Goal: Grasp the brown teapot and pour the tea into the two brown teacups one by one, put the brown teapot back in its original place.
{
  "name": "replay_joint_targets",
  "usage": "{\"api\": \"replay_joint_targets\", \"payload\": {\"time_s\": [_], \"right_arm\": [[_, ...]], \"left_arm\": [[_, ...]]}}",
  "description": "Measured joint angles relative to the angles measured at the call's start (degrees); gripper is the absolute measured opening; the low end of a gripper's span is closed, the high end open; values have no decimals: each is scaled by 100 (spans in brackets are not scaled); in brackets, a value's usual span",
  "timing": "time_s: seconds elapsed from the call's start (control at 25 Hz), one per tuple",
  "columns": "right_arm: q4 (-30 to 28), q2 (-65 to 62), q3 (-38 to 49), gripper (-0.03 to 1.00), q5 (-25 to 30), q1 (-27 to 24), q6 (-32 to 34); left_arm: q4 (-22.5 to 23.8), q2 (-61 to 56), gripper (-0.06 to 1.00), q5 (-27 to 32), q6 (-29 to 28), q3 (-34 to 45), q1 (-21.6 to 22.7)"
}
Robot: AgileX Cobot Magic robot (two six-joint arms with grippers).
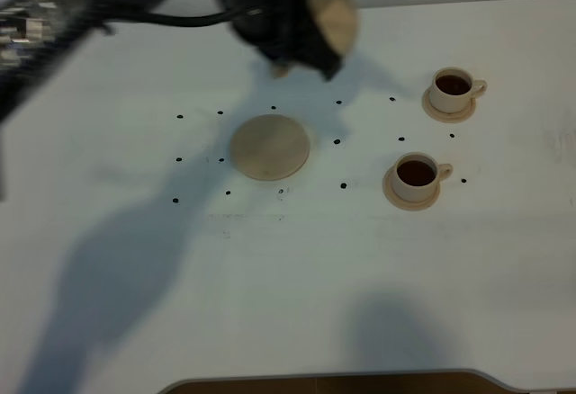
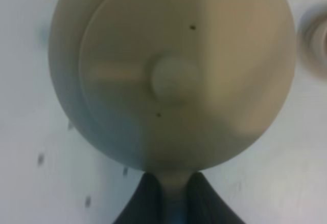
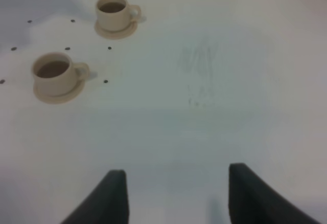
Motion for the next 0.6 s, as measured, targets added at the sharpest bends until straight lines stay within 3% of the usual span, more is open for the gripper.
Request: {"api": "replay_joint_targets", "payload": {"time_s": [0.28,0.6], "right_arm": [[0,0,0,44,0,0,0],[0,0,0,44,0,0,0]], "left_arm": [[233,-995,13,-110,-1021,2033,388],[-16,-1160,13,-1688,-2015,3577,650]]}}
